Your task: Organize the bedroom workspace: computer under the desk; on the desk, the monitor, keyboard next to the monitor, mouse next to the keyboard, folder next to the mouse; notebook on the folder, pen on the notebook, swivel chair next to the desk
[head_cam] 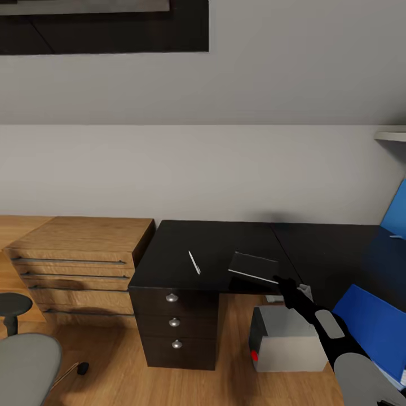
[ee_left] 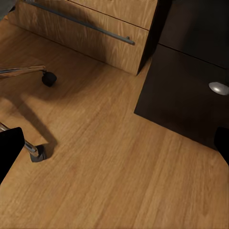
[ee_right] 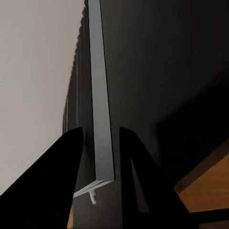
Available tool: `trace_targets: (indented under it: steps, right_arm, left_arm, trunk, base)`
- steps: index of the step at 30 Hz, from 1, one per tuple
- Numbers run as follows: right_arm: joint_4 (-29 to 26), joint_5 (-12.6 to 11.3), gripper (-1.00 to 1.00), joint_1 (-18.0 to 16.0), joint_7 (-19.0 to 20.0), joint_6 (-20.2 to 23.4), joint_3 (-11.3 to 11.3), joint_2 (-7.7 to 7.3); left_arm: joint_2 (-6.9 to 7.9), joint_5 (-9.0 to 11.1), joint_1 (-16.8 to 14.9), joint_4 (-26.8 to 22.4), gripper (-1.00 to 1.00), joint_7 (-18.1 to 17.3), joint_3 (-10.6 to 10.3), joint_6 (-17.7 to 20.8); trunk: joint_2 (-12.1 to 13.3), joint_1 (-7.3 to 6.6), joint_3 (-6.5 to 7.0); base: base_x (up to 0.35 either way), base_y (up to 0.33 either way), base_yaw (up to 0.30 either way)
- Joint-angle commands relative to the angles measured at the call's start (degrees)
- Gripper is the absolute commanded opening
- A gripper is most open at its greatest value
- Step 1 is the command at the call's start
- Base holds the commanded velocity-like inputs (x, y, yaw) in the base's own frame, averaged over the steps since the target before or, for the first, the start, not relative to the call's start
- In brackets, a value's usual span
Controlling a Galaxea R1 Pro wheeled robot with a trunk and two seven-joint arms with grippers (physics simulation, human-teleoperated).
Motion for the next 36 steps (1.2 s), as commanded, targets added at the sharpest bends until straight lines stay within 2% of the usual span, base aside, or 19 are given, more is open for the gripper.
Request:
trace_targets:
  steps: [1,6,7,12,14,19,26,32,36]
  right_arm:
    - [-0.47,0.10,-1.00,-0.04,-0.04,1.02,-0.24,0.00]
    - [-2.55,2.70,-1.00,-0.04,-0.49,4.98,-0.12,-0.40]
    - [-3.16,4.07,-1.00,-0.04,-0.69,6.87,-0.11,-0.67]
    - [-6.06,7.46,-1.00,-0.04,-1.01,13.28,-0.10,-1.39]
    - [-7.11,8.04,-1.00,-0.04,-1.08,14.97,-0.10,-1.72]
    - [-8.55,9.04,-1.00,-0.04,-1.15,17.55,-0.10,-3.02]
    - [-8.97,9.22,-1.00,-0.04,-0.81,19.83,-0.16,-3.64]
    - [-9.07,9.06,-1.00,-0.04,-0.65,23.74,-0.24,-3.67]
    - [-9.16,9.03,-1.00,-0.04,-0.62,24.26,-0.26,-3.64]
  left_arm:
    - [-0.05,-0.32,0.02,-0.10,1.00,0.17,0.20,-0.01]
    - [-0.05,-0.32,0.02,-0.10,1.00,0.17,0.17,-0.01]
    - [-0.05,-0.32,0.02,-0.10,1.00,0.17,0.18,-0.01]
    - [-0.05,-0.32,0.02,-0.10,1.00,0.17,0.18,-0.01]
    - [-0.05,-0.32,0.02,-0.10,1.00,0.17,0.17,-0.01]
    - [-0.05,-0.32,0.02,-0.10,1.00,0.17,0.16,-0.01]
    - [-0.05,-0.32,0.02,-0.10,1.00,0.17,0.11,0.05]
    - [-0.05,-0.32,0.02,-0.10,1.00,0.17,0.11,0.01]
    - [-0.05,-0.32,0.02,-0.10,1.00,0.17,0.11,0.00]
  trunk:
    - [0.39,-0.23,0.14]
    - [2.39,-1.32,1.03]
    - [2.80,-1.54,1.21]
    - [4.80,-2.64,2.11]
    - [5.60,-3.08,2.47]
    - [7.61,-4.18,3.37]
    - [10.42,-5.72,4.63]
    - [10.42,-5.72,4.63]
    - [10.42,-5.72,4.63]
  base:
    - [0.000,0.000,0.000]
    - [0.000,0.000,0.000]
    - [0.000,0.000,0.000]
    - [0.000,0.000,0.000]
    - [0.000,0.000,0.000]
    - [0.000,0.000,0.000]
    - [0.000,0.000,0.000]
    - [0.000,0.000,-0.003]
    - [0.000,0.000,-0.096]
